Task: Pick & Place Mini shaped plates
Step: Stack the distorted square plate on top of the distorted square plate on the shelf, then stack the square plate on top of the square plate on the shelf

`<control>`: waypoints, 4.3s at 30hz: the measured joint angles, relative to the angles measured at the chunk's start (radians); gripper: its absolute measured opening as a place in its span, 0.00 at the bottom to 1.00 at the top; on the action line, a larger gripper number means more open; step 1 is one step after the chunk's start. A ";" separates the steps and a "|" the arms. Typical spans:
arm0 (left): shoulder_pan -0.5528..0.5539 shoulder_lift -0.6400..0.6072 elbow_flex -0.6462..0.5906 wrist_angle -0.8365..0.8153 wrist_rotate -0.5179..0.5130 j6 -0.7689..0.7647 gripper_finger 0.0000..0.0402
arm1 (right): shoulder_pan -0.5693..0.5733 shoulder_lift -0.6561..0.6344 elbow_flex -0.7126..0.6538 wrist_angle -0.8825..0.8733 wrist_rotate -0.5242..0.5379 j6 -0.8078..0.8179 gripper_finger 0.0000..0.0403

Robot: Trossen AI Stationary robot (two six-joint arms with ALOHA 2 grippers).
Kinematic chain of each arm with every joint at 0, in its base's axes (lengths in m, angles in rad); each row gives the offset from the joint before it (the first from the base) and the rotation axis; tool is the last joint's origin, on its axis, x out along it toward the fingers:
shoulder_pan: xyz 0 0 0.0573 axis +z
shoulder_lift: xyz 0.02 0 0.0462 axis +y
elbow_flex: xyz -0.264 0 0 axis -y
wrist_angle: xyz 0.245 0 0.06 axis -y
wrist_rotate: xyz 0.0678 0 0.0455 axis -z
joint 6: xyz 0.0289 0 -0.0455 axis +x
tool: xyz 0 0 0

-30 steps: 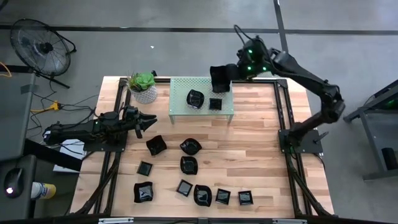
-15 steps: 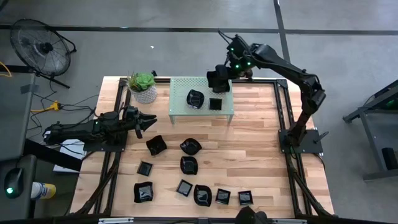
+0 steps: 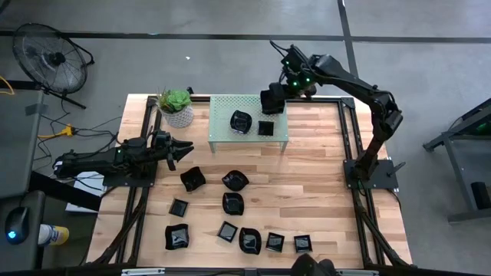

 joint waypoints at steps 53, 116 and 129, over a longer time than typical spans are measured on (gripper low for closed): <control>0.000 0.000 0.000 0.000 0.000 0.000 0.33 | 0.037 0.007 -0.034 0.037 0.056 0.038 0.00; 0.000 0.000 0.000 0.000 0.000 0.000 0.33 | 0.241 -0.140 -0.033 -0.319 0.196 -0.095 0.17; 0.000 0.000 0.000 0.000 0.000 0.000 0.33 | 0.559 -0.155 -0.033 -0.420 0.301 0.033 0.17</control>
